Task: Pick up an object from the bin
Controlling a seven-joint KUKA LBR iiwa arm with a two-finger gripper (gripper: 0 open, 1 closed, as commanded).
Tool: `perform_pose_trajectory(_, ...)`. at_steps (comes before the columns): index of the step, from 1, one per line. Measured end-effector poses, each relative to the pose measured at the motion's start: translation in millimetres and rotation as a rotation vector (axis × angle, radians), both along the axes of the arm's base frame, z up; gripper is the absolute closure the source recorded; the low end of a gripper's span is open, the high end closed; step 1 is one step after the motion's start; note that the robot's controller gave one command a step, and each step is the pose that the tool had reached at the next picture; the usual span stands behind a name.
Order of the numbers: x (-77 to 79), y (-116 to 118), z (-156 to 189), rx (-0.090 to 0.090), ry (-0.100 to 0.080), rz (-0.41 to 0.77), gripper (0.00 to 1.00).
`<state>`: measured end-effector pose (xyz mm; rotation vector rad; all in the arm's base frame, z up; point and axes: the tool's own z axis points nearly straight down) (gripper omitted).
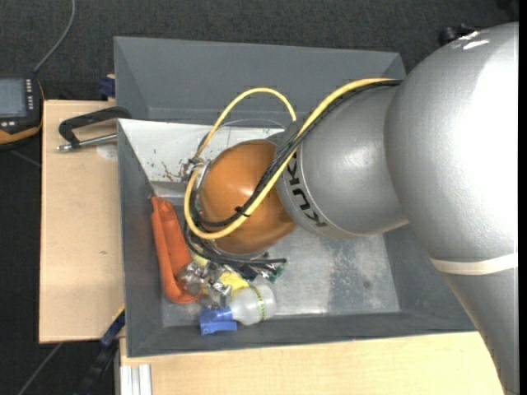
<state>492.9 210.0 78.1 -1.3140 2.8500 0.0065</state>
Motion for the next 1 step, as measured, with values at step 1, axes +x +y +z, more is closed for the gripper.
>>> perform_pose_trajectory(1,-1.1,0.0,23.2,0.0,0.003,0.0,1.0)
